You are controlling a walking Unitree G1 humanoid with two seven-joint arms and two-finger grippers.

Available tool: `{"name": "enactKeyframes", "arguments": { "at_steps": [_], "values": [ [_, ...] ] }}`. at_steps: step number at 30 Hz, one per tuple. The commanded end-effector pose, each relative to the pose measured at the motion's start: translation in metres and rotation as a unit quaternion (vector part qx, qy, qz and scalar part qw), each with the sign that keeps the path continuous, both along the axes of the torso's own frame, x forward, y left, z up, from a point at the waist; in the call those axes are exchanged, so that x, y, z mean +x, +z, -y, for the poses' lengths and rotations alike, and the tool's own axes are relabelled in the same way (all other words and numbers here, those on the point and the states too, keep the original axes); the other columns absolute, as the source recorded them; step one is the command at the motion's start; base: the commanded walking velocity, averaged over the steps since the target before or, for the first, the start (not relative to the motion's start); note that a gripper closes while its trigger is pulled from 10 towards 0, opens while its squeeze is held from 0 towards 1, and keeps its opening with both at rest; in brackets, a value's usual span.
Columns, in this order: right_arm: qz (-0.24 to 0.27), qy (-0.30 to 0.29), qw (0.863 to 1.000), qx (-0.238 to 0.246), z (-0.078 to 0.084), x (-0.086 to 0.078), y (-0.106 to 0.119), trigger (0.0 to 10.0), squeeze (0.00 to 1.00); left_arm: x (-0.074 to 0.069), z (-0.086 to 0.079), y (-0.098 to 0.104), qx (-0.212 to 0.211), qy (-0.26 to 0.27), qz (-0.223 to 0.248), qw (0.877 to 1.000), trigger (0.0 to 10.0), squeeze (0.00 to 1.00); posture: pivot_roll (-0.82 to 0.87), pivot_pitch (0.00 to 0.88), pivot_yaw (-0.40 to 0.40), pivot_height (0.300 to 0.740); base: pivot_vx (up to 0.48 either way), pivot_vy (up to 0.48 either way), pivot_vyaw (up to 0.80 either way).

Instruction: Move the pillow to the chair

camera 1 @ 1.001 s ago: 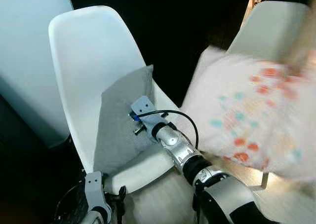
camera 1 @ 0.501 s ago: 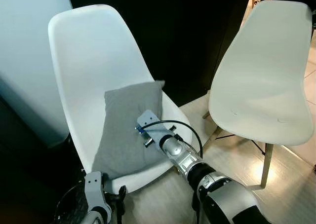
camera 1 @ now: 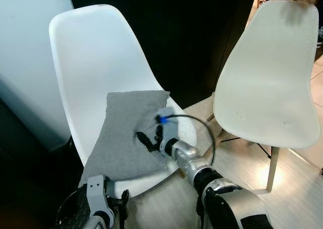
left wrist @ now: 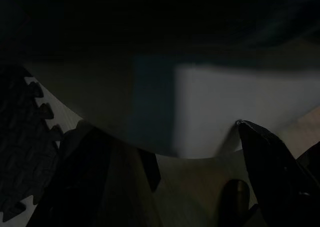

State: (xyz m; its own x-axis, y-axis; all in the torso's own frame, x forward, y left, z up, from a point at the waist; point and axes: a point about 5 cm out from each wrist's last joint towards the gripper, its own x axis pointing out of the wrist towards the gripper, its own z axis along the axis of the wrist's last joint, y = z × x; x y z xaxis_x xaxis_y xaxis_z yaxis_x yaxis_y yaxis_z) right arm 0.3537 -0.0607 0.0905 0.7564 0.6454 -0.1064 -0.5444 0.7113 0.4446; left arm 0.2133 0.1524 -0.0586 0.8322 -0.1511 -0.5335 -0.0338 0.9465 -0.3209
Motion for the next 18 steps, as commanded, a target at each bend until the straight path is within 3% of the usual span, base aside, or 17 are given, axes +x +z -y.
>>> {"name": "enactKeyframes", "arguments": {
  "at_steps": [1,2,3,4,6,8,10,16,18],
  "values": [
    [0.01,0.006,0.998,0.056,0.001,0.004,0.011,10.0,1.0,-0.024,0.021,-0.018,-0.019,-0.027,-0.079,0.996,10.0,0.0,0.0,0.147,-0.052,0.53,0.0,0.0,0.0],
    [0.003,0.021,0.989,0.147,0.021,0.006,0.017,10.0,0.0,-0.024,0.021,-0.018,-0.019,-0.028,-0.082,0.996,10.0,0.0,-0.01,0.139,-0.053,0.53,0.0,0.0,0.0],
    [0.004,0.025,0.984,0.176,0.029,0.006,0.019,10.0,0.0,-0.024,0.021,-0.019,-0.018,-0.028,-0.084,0.996,10.0,0.0,-0.01,0.136,-0.054,0.53,0.0,0.0,0.0],
    [0.004,0.025,0.984,0.176,0.029,0.006,0.019,10.0,0.0,-0.024,0.021,-0.019,-0.018,-0.028,-0.084,0.996,10.0,0.0,-0.01,0.136,-0.054,0.53,0.0,0.0,0.0],
    [0.01,0.019,0.974,0.224,0.053,0.007,0.022,10.0,0.0,-0.027,0.021,-0.021,-0.011,-0.03,-0.096,0.995,10.0,0.0,-0.01,0.129,-0.055,0.53,0.0,0.0,0.0],
    [0.01,0.019,0.974,0.224,0.053,0.007,0.022,10.0,0.0,-0.027,0.021,-0.021,-0.011,-0.03,-0.096,0.995,10.0,0.0,-0.01,0.129,-0.055,0.53,0.0,0.0,0.0],
    [0.016,-0.006,0.964,0.264,0.077,0.006,0.023,10.0,0.0,-0.031,0.018,-0.024,-0.002,-0.028,-0.11,0.994,10.0,0.0,-0.02,0.114,-0.057,0.53,0.0,0.0,0.0],
    [-0.014,-0.1,0.966,0.237,0.103,0.003,0.007,10.0,0.0,-0.038,0.013,-0.028,0.007,-0.024,-0.129,0.991,10.0,0.0,-0.03,0.103,-0.056,0.53,0.0,0.0,0.0],
    [-0.045,-0.15,0.955,0.253,0.118,-0.008,-0.013,10.0,0.0,-0.043,0.012,-0.03,0.009,-0.024,-0.138,0.99,10.0,0.0,-0.03,0.099,-0.054,0.535,0.0,0.0,0.0]
  ]
}}
